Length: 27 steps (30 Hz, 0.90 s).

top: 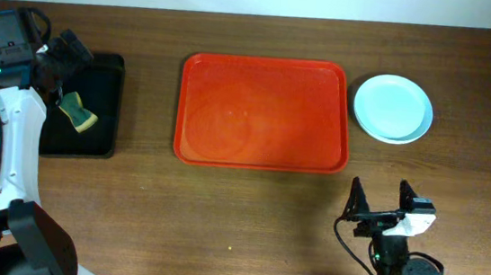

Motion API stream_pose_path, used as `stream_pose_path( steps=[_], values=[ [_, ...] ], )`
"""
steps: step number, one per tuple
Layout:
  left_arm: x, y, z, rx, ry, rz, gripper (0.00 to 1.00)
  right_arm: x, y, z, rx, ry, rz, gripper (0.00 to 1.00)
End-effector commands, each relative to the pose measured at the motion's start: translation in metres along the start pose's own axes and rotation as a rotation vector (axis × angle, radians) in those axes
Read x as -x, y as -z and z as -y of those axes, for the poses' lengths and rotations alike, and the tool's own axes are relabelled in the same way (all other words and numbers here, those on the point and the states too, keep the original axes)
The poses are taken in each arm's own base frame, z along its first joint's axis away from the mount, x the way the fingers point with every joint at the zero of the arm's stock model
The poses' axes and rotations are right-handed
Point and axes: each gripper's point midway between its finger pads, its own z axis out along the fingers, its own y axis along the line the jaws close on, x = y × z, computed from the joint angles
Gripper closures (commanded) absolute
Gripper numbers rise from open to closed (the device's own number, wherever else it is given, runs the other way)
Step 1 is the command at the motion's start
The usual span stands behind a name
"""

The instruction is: Clean dirty plates on tray and stack at the side

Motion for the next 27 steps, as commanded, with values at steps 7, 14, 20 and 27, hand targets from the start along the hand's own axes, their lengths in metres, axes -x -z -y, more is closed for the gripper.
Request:
stream_pose_path(
  steps=[7, 14, 20, 27],
  values=[
    [0.002, 0.0, 0.001, -0.005, -0.003, 0.005, 0.01, -0.016, 0.001, 0.008, -0.035, 0.014, -0.058, 0.01],
    [0.002, 0.0, 0.001, -0.005, -0.003, 0.005, 0.01, -0.016, 0.001, 0.008, -0.035, 0.015, -0.059, 0.01],
    [0.002, 0.002, 0.0, -0.001, -0.004, 0.004, 0.01, -0.016, 0.001, 0.008, -0.035, 0.015, -0.059, 0.01],
    [-0.005, 0.108, -0.002, 0.082, -0.058, 0.226, 0.01, -0.016, 0.001, 0.008, -0.035, 0.015, -0.059, 0.01]
  ],
)
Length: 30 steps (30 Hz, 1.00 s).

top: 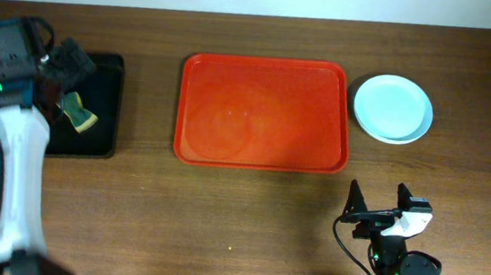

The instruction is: Clean dirty plates on tray and stack at the side

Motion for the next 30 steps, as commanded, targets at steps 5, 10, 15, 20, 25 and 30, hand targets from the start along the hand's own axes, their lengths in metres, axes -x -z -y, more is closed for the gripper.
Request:
stream_pose_path(
  steps=[5, 10, 15, 20, 25, 30],
  values=[
    [-0.028, 0.128, -0.015, -0.042, -0.171, 0.39, 0.01, -0.003, 0.0, 0.004, -0.019, 0.01, -0.002, 0.01],
    [-0.079, 0.121, -0.027, -0.088, -0.29, 0.315, 0.01, -0.002, 0.0, 0.004, -0.019, 0.01, -0.002, 0.01],
    [-0.136, 0.118, -0.056, -0.118, -0.291, 0.319, 0.01, -0.003, 0.0, 0.004, -0.019, 0.01, -0.002, 0.01],
    [-0.163, 0.119, -0.071, -0.169, -0.297, 0.459, 0.01, -0.003, 0.0, 0.004, -0.019, 0.01, -0.002, 0.01],
    [-0.162, 0.123, -0.03, -0.39, -0.478, 0.719, 0.0, -0.003, 0.0, 0.004, -0.019, 0.01, -0.002, 0.01],
    [-0.161, 0.12, -0.021, -0.471, -0.425, 0.842, 0.01, -0.003, 0.0, 0.004, -0.019, 0.01, -0.002, 0.01]
  ],
)
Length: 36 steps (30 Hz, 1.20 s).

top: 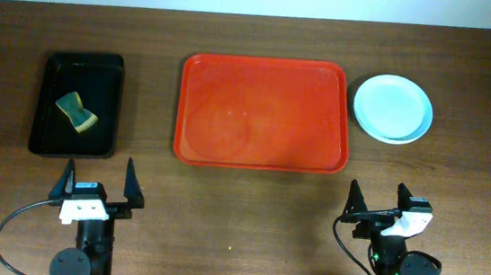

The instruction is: Clean dirty plates on tray and stack at the side

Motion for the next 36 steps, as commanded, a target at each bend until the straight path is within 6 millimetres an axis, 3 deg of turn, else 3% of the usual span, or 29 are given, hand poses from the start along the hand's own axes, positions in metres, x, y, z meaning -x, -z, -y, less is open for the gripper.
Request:
stream_pose_path(
  steps=[1, 4, 7, 36],
  values=[
    [-0.009, -0.001, 0.004, -0.016, 0.035, 0.02, 0.01, -0.003, 0.0, 0.004, -0.018, 0.01, -0.003, 0.01],
    [-0.014, -0.001, 0.005, -0.016, 0.046, -0.002, 0.01, -0.003, 0.0, 0.004, -0.018, 0.01, -0.003, 0.01],
    [-0.057, 0.003, 0.006, -0.013, 0.043, -0.176, 0.01, -0.003, 0.0, 0.004, -0.018, 0.01, -0.003, 0.01],
    [-0.056, 0.003, 0.005, -0.009, 0.042, -0.176, 0.01, -0.003, 0.0, 0.004, -0.018, 0.01, -0.003, 0.01]
  ],
)
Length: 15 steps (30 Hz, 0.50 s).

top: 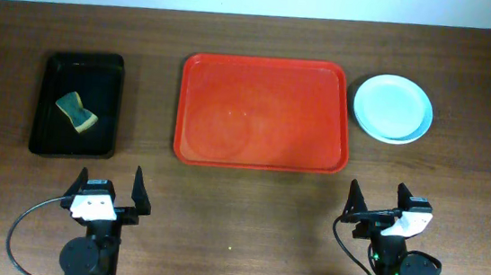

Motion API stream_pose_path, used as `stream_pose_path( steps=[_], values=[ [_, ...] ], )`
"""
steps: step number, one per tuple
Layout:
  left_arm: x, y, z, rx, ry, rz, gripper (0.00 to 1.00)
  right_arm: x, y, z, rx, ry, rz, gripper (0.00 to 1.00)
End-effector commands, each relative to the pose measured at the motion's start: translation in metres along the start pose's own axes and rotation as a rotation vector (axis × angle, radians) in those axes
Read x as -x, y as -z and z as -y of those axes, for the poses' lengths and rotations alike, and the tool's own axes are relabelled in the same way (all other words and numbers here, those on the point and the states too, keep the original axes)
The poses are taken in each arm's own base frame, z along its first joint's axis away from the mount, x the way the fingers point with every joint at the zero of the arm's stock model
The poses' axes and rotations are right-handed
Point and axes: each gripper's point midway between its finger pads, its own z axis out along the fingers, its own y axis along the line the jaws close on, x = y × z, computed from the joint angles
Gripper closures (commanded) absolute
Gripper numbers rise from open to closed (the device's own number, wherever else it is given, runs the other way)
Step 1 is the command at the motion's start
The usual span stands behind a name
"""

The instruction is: Clean dirty plates on tray and stack at the side

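The red tray point(265, 112) lies bare in the middle of the table, with no plate on it. To its right sits a stack of pale blue plates point(393, 107) on the wood. A green and yellow sponge point(76, 111) rests in the black tray point(47, 132) at the left. My left gripper point(108, 187) stands open near the front edge at the left, far from the sponge. At the front right my right gripper point(376, 202) is open as well, below the plates. Neither holds anything.
Brown wooden table point(239, 209) all around. The left arm's cable point(24, 229) loops by its base at the front left.
My left gripper has shifted a little to the right and slightly toward the front edge. Nothing else moved.
My left gripper was at the black tray beside the sponge, and stayed there a moment later. Then it stood open at the front left with the sponge left in the tray, and it sits there now. The right gripper stayed open at the front right throughout.
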Motion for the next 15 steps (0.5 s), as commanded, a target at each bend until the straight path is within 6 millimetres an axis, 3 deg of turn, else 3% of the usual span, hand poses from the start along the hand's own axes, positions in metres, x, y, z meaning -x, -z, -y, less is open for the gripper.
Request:
stream_pose_path(
  steps=[1, 7, 12, 15],
  values=[
    [-0.0019, -0.0001, 0.0002, 0.001, 0.009, -0.001, 0.01, -0.0024, -0.0001, 0.0035, -0.016, 0.01, -0.002, 0.01],
    [-0.0019, -0.0001, 0.0002, 0.001, 0.009, -0.001, 0.01, -0.001, 0.0, 0.0074, -0.039, 0.011, 0.005, 0.01],
    [-0.0019, -0.0001, 0.0002, 0.001, 0.009, -0.001, 0.01, -0.0023, 0.0, 0.0057, -0.028, 0.243, -0.004, 0.01],
    [-0.0019, -0.0001, 0.0002, 0.001, 0.009, -0.001, 0.0, -0.0022, 0.0, 0.0057, -0.029, 0.273, -0.004, 0.01]
  ],
)
